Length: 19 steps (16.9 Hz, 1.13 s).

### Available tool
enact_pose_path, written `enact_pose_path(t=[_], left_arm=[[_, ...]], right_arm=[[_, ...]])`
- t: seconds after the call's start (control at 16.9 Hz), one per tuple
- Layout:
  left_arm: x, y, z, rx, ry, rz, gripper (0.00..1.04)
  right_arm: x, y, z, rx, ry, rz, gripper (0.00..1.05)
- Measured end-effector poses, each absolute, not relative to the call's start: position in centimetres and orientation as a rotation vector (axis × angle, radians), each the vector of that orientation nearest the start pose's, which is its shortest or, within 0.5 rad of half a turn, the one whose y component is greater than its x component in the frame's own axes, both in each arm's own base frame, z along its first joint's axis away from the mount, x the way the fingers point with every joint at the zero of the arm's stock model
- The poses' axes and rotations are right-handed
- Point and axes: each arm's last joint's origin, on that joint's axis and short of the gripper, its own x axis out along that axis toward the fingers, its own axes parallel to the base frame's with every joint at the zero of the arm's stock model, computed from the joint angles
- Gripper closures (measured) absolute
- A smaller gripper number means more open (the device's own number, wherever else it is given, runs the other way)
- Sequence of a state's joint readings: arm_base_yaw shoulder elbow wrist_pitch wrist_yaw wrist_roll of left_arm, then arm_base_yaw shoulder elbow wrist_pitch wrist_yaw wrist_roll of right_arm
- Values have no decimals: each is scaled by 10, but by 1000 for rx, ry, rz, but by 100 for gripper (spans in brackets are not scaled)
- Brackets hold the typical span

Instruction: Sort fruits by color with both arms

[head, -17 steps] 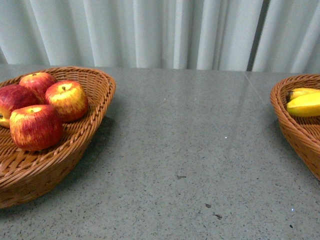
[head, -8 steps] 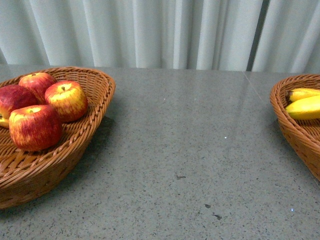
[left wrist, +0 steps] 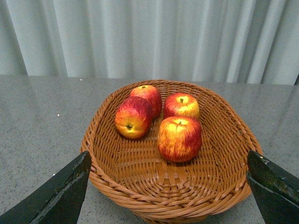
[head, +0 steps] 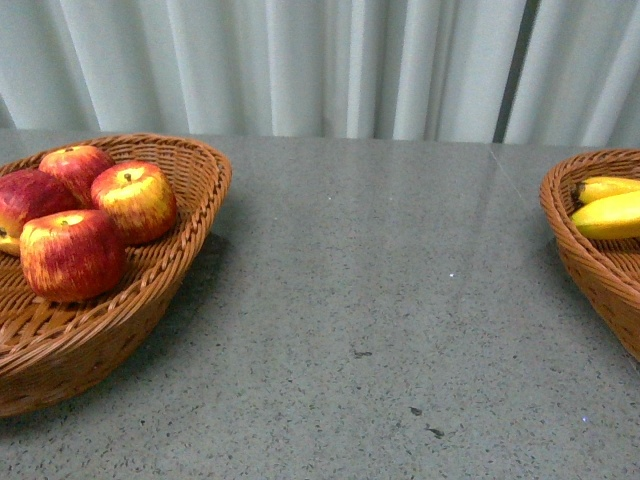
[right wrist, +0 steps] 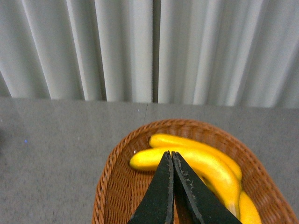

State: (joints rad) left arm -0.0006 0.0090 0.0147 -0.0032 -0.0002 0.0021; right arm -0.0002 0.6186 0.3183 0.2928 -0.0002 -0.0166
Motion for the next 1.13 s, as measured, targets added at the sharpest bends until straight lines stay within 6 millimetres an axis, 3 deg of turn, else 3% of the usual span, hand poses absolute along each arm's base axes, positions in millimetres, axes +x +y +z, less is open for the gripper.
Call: enact_pose_path(t=[0.12,0.53,1.13], left_arm=[[97,0,167,2,-2,0,7],[97,0,167,2,-2,0,7],[97,0,168,2,-2,0,7]], right_arm=[[148,0,224,-14,28,0,103],[131,0,197,-14,12,0,103],[113,0,176,-14,3,0,103]])
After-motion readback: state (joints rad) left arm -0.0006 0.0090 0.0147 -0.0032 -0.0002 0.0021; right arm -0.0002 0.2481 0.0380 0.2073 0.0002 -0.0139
